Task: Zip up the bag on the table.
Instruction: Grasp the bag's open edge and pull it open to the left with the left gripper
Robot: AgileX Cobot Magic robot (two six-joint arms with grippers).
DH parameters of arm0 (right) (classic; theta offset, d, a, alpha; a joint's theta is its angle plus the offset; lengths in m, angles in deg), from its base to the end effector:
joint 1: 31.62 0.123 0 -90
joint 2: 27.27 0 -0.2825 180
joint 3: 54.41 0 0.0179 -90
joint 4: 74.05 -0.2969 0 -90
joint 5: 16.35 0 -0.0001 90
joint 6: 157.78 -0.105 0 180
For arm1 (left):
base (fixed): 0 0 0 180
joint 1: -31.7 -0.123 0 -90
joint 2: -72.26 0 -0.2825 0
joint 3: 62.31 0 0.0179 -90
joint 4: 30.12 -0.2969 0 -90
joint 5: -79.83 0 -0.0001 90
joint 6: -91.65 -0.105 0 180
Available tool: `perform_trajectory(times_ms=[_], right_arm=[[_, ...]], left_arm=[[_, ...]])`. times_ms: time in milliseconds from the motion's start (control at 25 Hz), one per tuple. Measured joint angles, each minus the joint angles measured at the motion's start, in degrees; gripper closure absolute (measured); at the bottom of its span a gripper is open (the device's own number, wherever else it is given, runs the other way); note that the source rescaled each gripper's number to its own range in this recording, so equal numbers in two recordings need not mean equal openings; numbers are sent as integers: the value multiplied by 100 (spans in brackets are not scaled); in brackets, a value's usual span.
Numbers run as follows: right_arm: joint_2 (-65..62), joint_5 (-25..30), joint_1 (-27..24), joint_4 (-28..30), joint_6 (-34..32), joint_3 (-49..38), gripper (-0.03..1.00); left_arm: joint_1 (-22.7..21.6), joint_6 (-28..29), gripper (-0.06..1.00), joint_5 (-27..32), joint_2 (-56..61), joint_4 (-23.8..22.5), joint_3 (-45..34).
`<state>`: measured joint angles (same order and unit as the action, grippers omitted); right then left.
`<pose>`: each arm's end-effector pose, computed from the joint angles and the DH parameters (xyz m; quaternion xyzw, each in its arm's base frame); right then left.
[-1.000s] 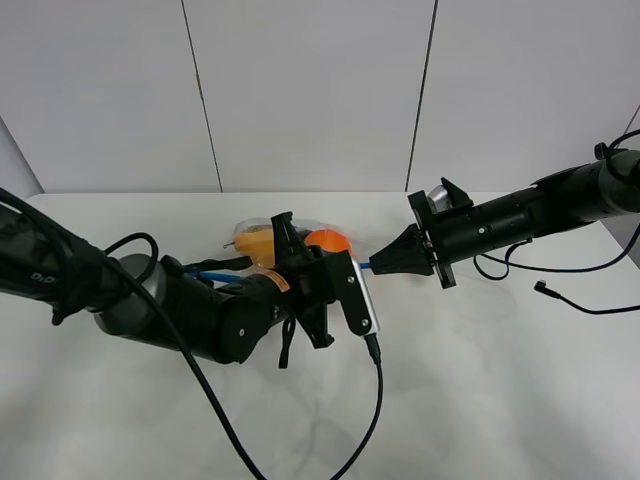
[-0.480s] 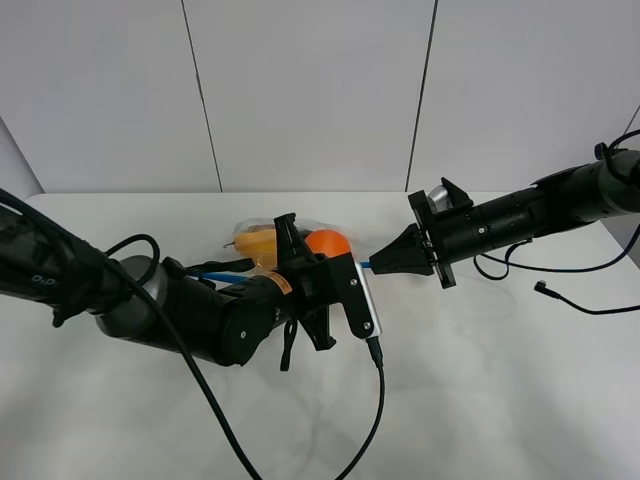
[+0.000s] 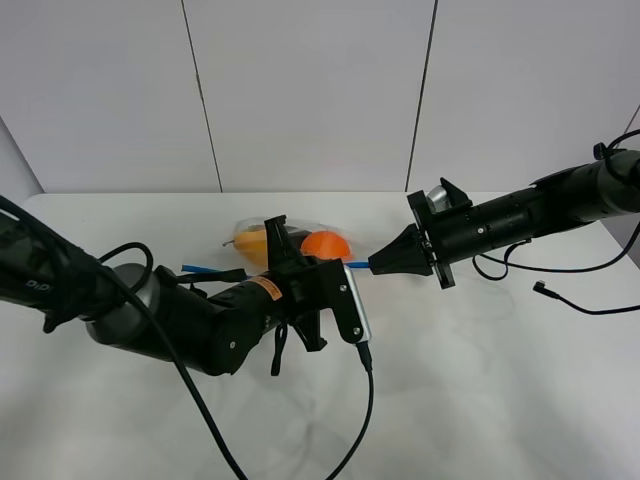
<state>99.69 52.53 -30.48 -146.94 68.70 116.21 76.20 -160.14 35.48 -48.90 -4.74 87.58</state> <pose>0.3910 0.1014 0.0991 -0.0151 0.8514 0.5236 0.0284 0.3065 -0.2571 0.0789 0.5509 0.5985 0.1660 0.5574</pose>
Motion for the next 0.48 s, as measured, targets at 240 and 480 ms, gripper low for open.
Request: perform_trajectory(times_ms=[240, 480], right_arm=[[0, 0, 0, -70, -22, 0, 97], [0, 0, 0, -117, -22, 0, 97]], left_arm=[[-577, -11, 94, -565, 0, -42, -407], [-1251, -16, 94, -734, 0, -156, -463]])
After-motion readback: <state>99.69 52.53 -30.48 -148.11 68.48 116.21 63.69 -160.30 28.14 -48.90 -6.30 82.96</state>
